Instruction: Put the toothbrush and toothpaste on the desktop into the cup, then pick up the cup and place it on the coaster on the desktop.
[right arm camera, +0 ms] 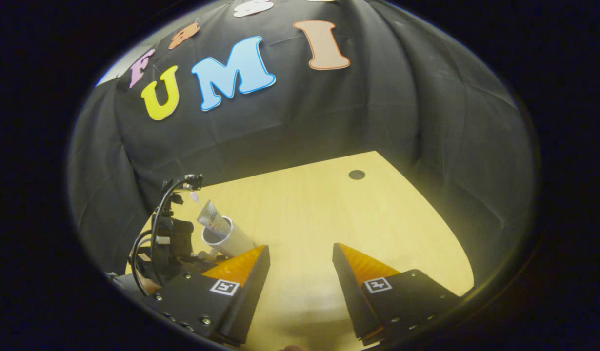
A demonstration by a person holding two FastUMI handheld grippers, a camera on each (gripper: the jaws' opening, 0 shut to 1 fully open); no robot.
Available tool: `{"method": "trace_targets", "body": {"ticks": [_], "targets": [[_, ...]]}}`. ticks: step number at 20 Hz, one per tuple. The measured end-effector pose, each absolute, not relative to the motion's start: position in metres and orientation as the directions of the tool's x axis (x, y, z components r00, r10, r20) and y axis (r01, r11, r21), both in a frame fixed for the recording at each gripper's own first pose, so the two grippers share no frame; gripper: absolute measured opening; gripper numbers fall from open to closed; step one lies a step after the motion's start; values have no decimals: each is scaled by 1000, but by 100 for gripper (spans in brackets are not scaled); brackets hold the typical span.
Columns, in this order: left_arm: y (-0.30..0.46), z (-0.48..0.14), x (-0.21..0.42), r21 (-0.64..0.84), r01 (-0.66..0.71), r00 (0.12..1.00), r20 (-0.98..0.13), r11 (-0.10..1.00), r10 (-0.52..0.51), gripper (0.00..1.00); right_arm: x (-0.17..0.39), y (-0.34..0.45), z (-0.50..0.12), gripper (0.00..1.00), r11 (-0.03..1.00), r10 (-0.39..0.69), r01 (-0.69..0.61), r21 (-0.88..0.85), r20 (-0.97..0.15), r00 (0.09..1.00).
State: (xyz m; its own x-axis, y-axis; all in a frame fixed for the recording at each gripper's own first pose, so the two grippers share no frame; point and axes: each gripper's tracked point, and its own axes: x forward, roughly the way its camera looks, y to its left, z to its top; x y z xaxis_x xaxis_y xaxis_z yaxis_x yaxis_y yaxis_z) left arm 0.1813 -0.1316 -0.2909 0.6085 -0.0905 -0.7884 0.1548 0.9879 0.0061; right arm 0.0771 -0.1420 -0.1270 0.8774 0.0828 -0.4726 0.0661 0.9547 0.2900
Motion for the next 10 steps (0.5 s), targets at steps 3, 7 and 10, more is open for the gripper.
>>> {"method": "trace_targets", "body": {"ticks": [3, 7, 10], "targets": [[-130, -292, 180, 28, 139, 610, -790, 990, -63, 41, 76, -142, -125, 78, 952, 110, 40, 304, -461, 880], [-137, -280, 175, 12, 132, 646, -759, 991, -77, 54, 76, -144, -121, 77, 956, 121, 15, 294, -441, 889], [-149, -253, 165, 4, 130, 703, -706, 992, -89, 84, 74, -142, -110, 77, 961, 131, -13, 276, -414, 901]]}}
